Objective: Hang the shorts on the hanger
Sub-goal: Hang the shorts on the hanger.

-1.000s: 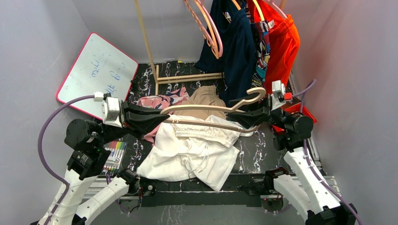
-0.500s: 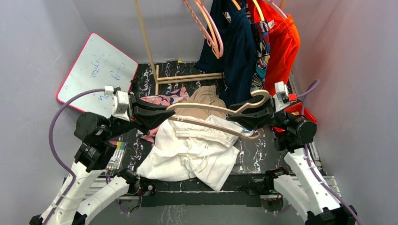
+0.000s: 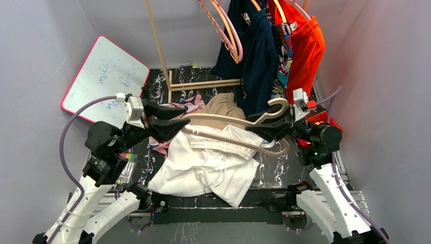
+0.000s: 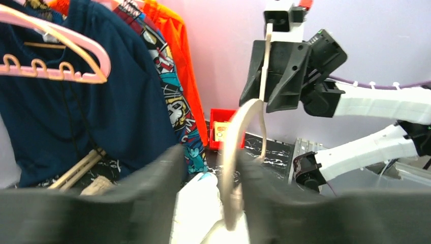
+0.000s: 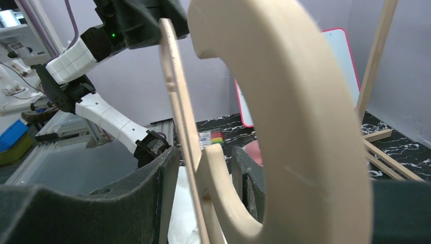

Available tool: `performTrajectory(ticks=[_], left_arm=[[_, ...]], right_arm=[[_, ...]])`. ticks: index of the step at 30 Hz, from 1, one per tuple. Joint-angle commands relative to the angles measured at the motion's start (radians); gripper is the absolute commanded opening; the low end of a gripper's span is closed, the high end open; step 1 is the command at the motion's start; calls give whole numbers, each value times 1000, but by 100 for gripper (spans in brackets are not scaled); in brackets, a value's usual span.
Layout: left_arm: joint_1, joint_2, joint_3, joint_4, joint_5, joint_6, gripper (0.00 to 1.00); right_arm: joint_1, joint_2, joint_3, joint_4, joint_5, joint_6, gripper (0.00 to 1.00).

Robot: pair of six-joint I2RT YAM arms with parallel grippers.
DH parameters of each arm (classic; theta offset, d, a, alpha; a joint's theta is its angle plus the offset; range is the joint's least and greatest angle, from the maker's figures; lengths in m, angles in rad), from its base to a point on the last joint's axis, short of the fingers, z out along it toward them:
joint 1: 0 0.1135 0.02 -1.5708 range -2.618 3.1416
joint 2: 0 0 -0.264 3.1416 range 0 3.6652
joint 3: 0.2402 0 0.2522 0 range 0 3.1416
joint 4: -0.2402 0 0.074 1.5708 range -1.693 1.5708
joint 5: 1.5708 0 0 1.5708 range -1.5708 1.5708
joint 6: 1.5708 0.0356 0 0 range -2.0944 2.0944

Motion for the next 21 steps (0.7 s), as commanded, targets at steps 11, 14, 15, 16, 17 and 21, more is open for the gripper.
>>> performTrajectory(ticks=[11, 14, 15, 16, 17, 21], left_arm=[[-2, -83, -61, -71, -333, 75, 99], [-2, -91, -49, -102, -373, 96, 98], [-3, -92, -49, -108, -377, 99, 98], [-2, -96, -51, -108, -380, 100, 98], [-3, -102, -56, -106, -386, 100, 99], [-3, -108, -68, -105, -400, 101, 98]], right_arm=[[5, 3, 145, -341, 203, -177, 0], [5, 17, 157, -360, 229, -178, 0], [5, 19, 156, -364, 243, -179, 0], [5, 21, 158, -372, 262, -184, 0], [5, 25, 161, -385, 283, -191, 0], [5, 42, 198, -498, 426, -230, 0]])
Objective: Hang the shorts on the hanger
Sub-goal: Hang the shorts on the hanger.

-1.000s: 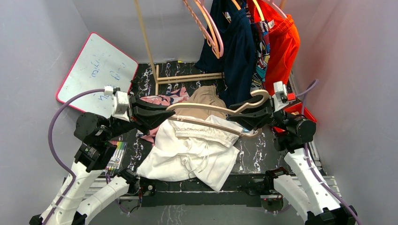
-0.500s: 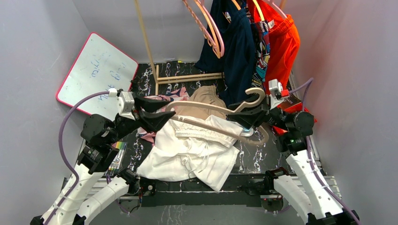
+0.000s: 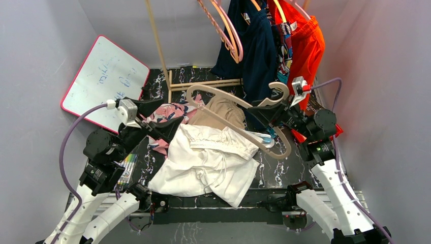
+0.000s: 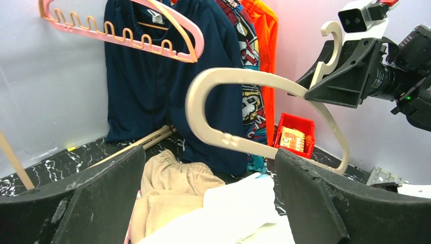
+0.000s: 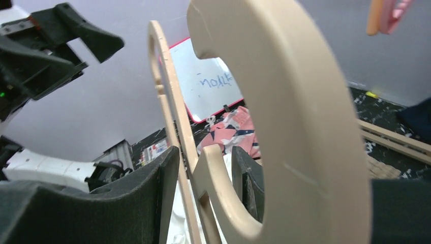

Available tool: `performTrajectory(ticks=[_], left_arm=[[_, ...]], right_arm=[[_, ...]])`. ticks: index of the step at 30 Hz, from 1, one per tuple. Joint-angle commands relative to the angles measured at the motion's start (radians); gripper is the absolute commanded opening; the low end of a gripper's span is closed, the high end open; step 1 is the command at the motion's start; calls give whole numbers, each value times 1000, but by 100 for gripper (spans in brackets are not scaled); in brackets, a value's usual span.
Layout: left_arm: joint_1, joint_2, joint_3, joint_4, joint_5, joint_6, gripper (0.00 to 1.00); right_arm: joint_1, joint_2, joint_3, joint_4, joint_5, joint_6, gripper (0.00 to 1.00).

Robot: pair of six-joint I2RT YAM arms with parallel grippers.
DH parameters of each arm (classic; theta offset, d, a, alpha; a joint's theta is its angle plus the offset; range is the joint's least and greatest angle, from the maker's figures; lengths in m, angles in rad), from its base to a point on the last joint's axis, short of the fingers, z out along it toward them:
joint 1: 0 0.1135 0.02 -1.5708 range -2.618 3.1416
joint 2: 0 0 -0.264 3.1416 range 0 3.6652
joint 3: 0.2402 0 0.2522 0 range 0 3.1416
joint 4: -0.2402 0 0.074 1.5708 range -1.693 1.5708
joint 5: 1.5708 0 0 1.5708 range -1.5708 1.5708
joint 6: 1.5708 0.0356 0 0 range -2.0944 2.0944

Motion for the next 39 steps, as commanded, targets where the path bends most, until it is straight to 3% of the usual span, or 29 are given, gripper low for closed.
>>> performTrajectory(ticks=[1, 8, 15, 20, 26, 29, 39], left_arm=[[2, -7, -3, 1, -56, 5, 98], [2, 13, -65, 41, -129, -85, 98], [3, 99, 51, 61, -110, 20, 98], [4, 159, 151, -5, 80, 155, 98], [3, 164, 194, -143, 532, 403, 98], [3, 213, 221, -193, 677, 449, 98], [-64, 458, 317, -257, 801, 445, 96]], right_arm=[[1, 17, 97, -112, 212, -52, 0], [39, 133, 265, -310, 340, -88, 0], [193, 206, 412, -547, 471, -201, 0], [278, 138, 342, -605, 402, -333, 0], [307, 5, 228, -618, 247, -483, 0], [322, -16, 201, -630, 214, -538, 0], [339, -14, 195, -623, 164, -579, 0]])
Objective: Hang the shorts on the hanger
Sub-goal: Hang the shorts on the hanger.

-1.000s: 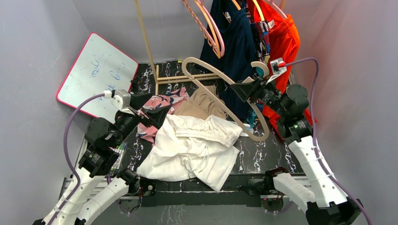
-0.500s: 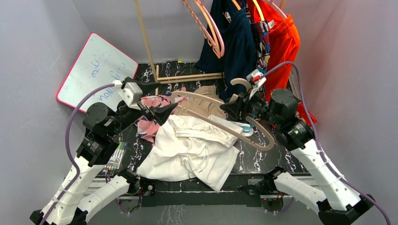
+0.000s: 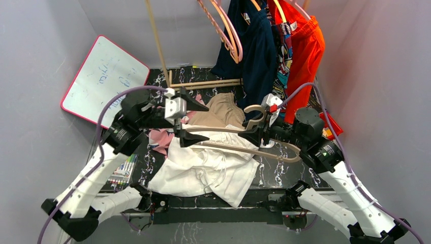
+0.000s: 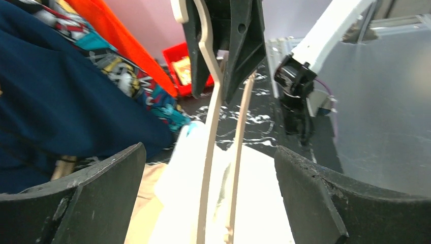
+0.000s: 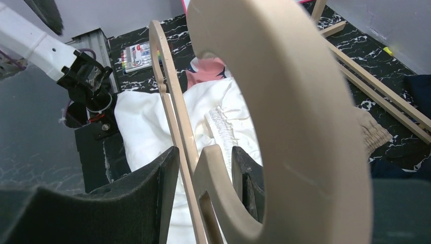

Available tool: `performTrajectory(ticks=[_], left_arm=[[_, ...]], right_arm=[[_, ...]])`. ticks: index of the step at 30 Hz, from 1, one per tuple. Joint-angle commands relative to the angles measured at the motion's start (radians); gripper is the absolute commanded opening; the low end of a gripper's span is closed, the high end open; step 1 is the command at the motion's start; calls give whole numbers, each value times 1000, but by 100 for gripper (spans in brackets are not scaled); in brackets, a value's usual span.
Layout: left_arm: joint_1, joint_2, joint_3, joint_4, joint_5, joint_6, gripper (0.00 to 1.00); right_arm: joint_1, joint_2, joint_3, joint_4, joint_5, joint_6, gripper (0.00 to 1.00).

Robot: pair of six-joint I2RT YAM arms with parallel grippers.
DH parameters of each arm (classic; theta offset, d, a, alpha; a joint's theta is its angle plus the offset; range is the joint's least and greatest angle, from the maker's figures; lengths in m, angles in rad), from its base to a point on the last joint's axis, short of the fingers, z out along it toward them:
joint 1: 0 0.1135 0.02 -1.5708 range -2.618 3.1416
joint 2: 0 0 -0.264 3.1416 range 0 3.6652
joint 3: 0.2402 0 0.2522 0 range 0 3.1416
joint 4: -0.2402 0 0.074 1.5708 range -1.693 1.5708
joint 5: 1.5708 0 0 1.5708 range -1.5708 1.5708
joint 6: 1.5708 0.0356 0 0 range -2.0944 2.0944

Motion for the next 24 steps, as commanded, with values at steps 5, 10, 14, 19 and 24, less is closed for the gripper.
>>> performTrajectory(ticks=[5, 10, 14, 19, 24], left_arm=[[-61, 137, 89, -95, 83, -31, 91], [-67, 175, 92, -106, 70, -84, 82], [-72, 201, 81, -113, 58, -86, 70], [-81, 233, 71, -115, 54, -89, 45], [-86, 251, 73, -117, 57, -91, 27]], right_arm=[[7, -24, 8, 41, -16, -35, 0], [8, -36, 8, 39, -16, -37, 0], [10, -38, 9, 43, -22, -35, 0], [10, -39, 14, 46, -28, -32, 0], [11, -42, 13, 49, -34, -24, 0]])
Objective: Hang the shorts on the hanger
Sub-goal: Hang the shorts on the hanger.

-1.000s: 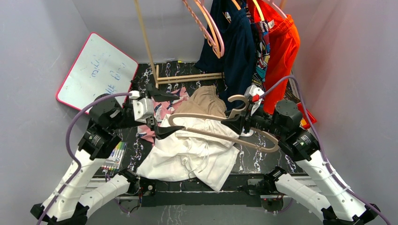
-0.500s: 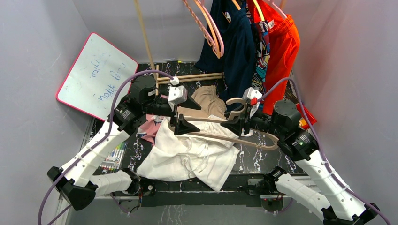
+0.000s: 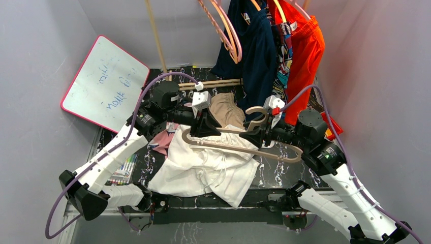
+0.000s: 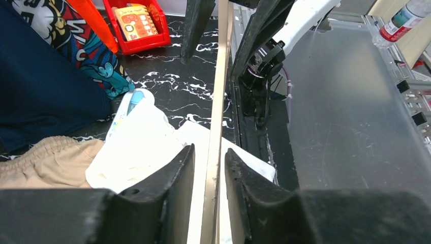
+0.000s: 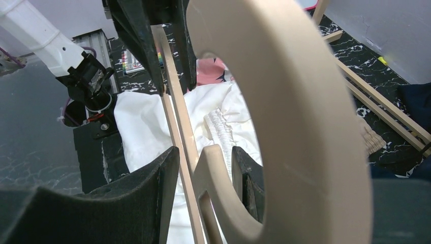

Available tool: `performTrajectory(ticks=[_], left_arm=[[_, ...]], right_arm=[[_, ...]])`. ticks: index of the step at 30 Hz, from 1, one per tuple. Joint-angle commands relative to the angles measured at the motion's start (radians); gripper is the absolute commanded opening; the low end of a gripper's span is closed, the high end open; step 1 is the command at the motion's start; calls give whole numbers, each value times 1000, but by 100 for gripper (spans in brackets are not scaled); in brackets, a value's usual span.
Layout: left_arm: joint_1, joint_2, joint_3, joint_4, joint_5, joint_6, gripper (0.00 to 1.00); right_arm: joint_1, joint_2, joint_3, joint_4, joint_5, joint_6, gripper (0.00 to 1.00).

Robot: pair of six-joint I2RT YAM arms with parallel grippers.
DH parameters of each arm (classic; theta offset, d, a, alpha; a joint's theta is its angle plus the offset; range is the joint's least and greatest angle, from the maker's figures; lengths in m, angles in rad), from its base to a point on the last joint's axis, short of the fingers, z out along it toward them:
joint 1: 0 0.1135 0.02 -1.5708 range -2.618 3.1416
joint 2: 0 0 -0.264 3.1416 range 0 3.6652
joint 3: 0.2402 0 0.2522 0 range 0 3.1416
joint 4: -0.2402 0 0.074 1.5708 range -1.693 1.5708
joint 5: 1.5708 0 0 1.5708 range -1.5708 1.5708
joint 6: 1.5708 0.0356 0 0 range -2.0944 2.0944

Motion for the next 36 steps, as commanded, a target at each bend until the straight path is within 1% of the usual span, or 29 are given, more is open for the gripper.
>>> performTrajectory(ticks=[1, 3, 7, 8, 9, 11, 12, 13, 14, 15, 16, 20, 24, 25, 28, 29, 30, 33, 36], left_arm=[[-11, -3, 17, -9, 23, -2, 24], [-13, -7, 12, -9, 14, 7, 0], [-16, -32, -1, 5, -20, 31, 0], [-16, -43, -6, 13, -32, 35, 0], [-15, -53, -13, 20, -47, 38, 0], [-15, -72, -22, 28, -76, 42, 0], [-15, -81, -26, 28, -90, 42, 0], [-15, -89, -28, 30, -98, 41, 0], [-15, -99, -33, 33, -103, 40, 0], [-15, -110, -39, 36, -107, 41, 0], [-15, -125, -46, 38, -115, 41, 0], [-12, -181, -63, 31, -122, 48, 0], [-12, -208, -71, 6, -40, 59, 0], [-12, -215, -75, 7, -16, 60, 0], [-12, -236, -79, 3, 48, 67, 0], [-12, -237, -74, -4, 62, 70, 0], [-12, -237, -68, -13, 79, 75, 0], [-12, -239, -58, -24, 106, 81, 0], [-12, -239, -54, -20, 126, 75, 0]], right_arm=[[7, -18, 21, 51, -22, 3, 0], [7, -20, 22, 52, -26, 5, 0], [6, -26, 18, 50, -32, 10, 0], [6, -27, 17, 49, -32, 13, 4], [7, -27, 16, 44, -34, 15, 15], [7, -31, 19, 35, -35, 21, 40], [7, -34, 21, 29, -32, 24, 51], [7, -38, 22, 20, -25, 26, 60], [6, -41, 27, 5, -17, 24, 66], [7, -46, 35, -14, -10, 19, 79], [7, -54, 44, -29, 1, 11, 82], [7, -115, 35, -64, 51, -9, 84], [7, -181, -11, 7, 34, 7, 77], [6, -184, -14, 25, 21, 9, 74], [6, -152, 12, 36, -36, 7, 59], [7, -139, 24, 36, -58, 5, 52], [7, -128, 33, 39, -75, 4, 49], [6, -91, 61, 51, -129, 12, 48], [6, -52, 80, 58, -174, 19, 50]])
